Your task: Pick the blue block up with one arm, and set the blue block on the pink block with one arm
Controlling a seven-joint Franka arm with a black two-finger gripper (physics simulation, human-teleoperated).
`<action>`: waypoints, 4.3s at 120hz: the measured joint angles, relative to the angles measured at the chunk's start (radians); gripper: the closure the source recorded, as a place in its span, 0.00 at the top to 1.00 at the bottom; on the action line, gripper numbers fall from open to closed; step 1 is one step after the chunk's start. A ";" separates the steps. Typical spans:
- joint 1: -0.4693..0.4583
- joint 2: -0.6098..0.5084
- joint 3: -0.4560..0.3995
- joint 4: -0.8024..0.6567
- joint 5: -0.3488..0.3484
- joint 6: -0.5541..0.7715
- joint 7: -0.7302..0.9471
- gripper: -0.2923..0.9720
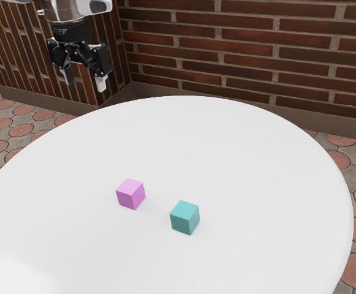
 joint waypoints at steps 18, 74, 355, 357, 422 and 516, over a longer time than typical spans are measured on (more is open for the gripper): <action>0.000 0.000 0.000 0.000 0.000 -0.002 -0.006 0.77; -0.034 0.067 -0.081 0.301 0.005 -0.124 -0.021 0.77; 0.002 0.300 -0.250 -0.632 -0.129 1.044 0.047 0.77; 0.001 0.304 -0.249 -0.629 -0.128 1.045 0.048 0.77; 0.003 0.367 -0.239 -0.598 -0.129 1.050 0.077 0.77; 0.001 0.414 -0.206 -0.583 -0.129 1.070 0.052 0.77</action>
